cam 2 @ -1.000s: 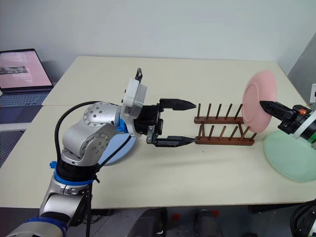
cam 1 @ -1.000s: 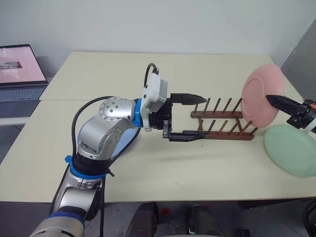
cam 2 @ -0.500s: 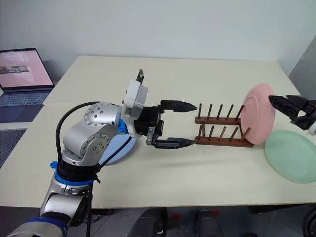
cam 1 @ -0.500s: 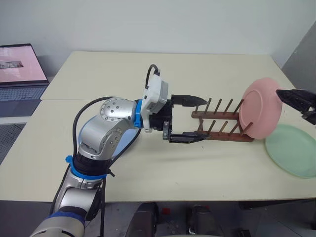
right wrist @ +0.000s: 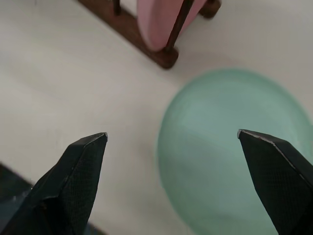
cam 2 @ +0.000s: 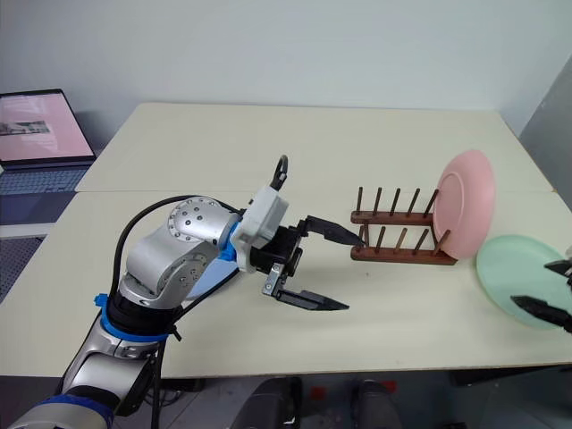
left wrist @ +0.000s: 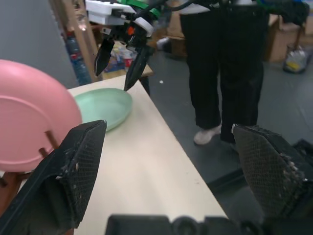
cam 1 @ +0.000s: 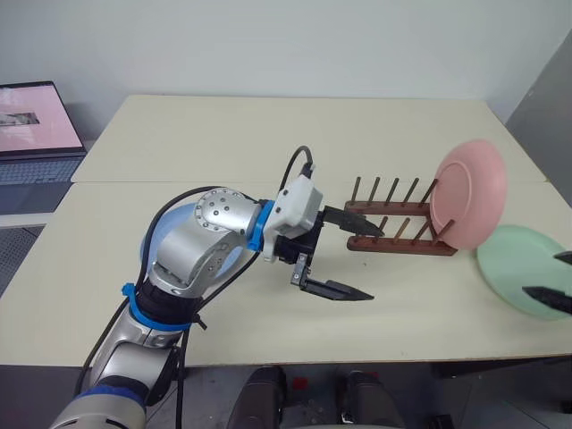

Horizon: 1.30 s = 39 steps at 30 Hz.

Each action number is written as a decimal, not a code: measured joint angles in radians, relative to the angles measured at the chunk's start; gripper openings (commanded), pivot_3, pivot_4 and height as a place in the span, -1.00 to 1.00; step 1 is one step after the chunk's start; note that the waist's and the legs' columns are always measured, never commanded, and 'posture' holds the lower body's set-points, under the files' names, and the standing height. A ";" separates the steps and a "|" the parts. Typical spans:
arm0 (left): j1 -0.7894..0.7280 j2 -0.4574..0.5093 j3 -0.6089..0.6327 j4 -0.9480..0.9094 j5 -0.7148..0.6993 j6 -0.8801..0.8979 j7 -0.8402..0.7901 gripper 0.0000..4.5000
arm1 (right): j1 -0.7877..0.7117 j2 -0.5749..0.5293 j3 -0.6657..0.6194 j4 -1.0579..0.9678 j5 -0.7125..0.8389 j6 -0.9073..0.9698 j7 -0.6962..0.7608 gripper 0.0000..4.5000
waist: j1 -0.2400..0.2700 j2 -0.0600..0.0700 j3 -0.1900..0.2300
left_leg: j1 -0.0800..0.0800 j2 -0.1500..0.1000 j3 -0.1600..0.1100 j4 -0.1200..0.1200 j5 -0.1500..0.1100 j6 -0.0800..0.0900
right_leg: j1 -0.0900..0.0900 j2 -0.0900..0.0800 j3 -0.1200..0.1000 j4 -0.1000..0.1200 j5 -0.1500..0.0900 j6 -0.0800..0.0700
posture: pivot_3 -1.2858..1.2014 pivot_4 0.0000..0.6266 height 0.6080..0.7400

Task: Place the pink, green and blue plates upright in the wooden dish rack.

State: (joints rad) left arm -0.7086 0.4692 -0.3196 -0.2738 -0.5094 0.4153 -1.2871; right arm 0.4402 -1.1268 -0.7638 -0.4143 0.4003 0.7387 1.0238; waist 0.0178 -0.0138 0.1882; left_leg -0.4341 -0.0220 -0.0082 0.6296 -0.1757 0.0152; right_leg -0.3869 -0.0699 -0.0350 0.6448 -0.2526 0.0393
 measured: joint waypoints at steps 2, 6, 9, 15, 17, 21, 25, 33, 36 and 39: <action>0.001 -0.004 -0.017 0.000 0.020 -0.027 -0.012 1.00 | 0.010 0.013 0.078 -0.005 -0.067 -0.046 -0.037 0.99 | 0.000 0.000 0.000 | 0.000 0.000 0.000 0.000 0.000 0.000 | 0.000 0.000 0.000 0.000 0.000 0.000 | 0.03 -0.52 1.00; 0.001 -0.023 -0.031 0.006 0.047 -0.055 -0.012 1.00 | -0.068 0.050 0.246 0.027 -0.152 -0.080 -0.135 0.99 | -0.001 0.000 0.000 | 0.000 0.000 0.000 0.000 0.000 0.000 | -0.001 -0.001 0.000 0.000 0.000 0.000 | 0.03 -0.52 1.00; 0.002 -0.034 -0.039 0.006 0.054 -0.057 -0.010 1.00 | -0.130 0.071 0.326 0.061 -0.190 -0.095 -0.184 0.99 | 0.003 0.000 0.000 | -0.001 -0.001 0.000 -0.001 0.000 0.000 | -0.001 0.000 -0.001 -0.001 -0.001 -0.001 | 0.03 -0.52 1.00; 0.009 -0.035 -0.040 0.005 0.069 -0.058 -0.002 1.00 | -0.200 0.103 0.414 0.141 -0.237 -0.097 -0.237 0.72 | 0.005 0.000 0.000 | -0.001 -0.001 0.000 0.000 0.000 0.000 | -0.001 0.000 -0.001 0.000 -0.001 -0.001 | 0.03 -0.52 1.00; 0.010 -0.035 -0.040 0.004 0.072 -0.058 0.003 1.00 | -0.215 0.116 0.432 0.156 -0.245 -0.089 -0.248 0.40 | 0.005 0.000 0.000 | -0.001 -0.001 0.000 0.000 0.000 0.000 | -0.001 0.000 -0.001 0.000 0.000 0.000 | 0.03 -0.52 1.00; 0.009 -0.037 -0.040 0.003 0.072 -0.053 0.013 1.00 | -0.217 0.122 0.447 0.155 -0.246 -0.058 -0.250 -0.27 | 0.005 0.000 0.000 | -0.001 -0.001 0.000 0.000 0.000 0.000 | -0.001 0.000 -0.001 0.000 0.000 0.000 | 0.03 -0.52 1.00; 0.009 -0.044 -0.040 0.003 0.066 -0.045 0.026 1.00 | -0.223 0.126 0.453 0.154 -0.257 -0.035 -0.265 -0.91 | 0.005 0.000 0.000 | -0.001 -0.001 0.000 0.000 0.000 0.000 | -0.001 0.000 -0.001 0.000 0.000 0.000 | 0.03 -0.52 1.00; 0.009 -0.046 -0.039 0.003 0.060 -0.037 0.036 1.00 | -0.240 0.158 0.426 0.131 -0.253 0.012 -0.298 -0.99 | 0.005 -0.003 -0.001 | 0.000 -0.001 -0.001 0.001 0.000 0.000 | 0.001 0.000 -0.001 0.000 0.000 0.000 | 0.03 -0.52 1.00; 0.009 -0.046 -0.029 0.002 0.040 -0.011 0.051 1.00 | -0.266 0.167 0.350 0.090 -0.220 0.076 -0.304 -0.99 | 0.005 -0.003 -0.001 | 0.000 -0.001 -0.001 0.000 0.000 0.000 | 0.000 0.000 -0.001 0.000 0.000 0.000 | 0.03 -0.52 1.00; 0.009 -0.040 0.012 0.003 0.017 0.015 0.067 1.00 | -0.309 0.162 0.233 0.050 -0.211 0.123 -0.314 -0.99 | 0.005 -0.003 -0.001 | 0.000 -0.001 -0.001 0.000 0.000 0.000 | 0.000 0.000 -0.002 0.000 0.000 0.000 | 0.03 -0.52 1.00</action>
State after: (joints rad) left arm -0.6995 0.4294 -0.3076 -0.2713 -0.4926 0.4300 -1.2203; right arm 0.1313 -0.9649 -0.5304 -0.3644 0.1894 0.8614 0.7098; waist 0.0226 -0.0165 0.1870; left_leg -0.4343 -0.0226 -0.0094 0.6293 -0.1755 0.0156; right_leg -0.3872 -0.0697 -0.0368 0.6451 -0.2524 0.0397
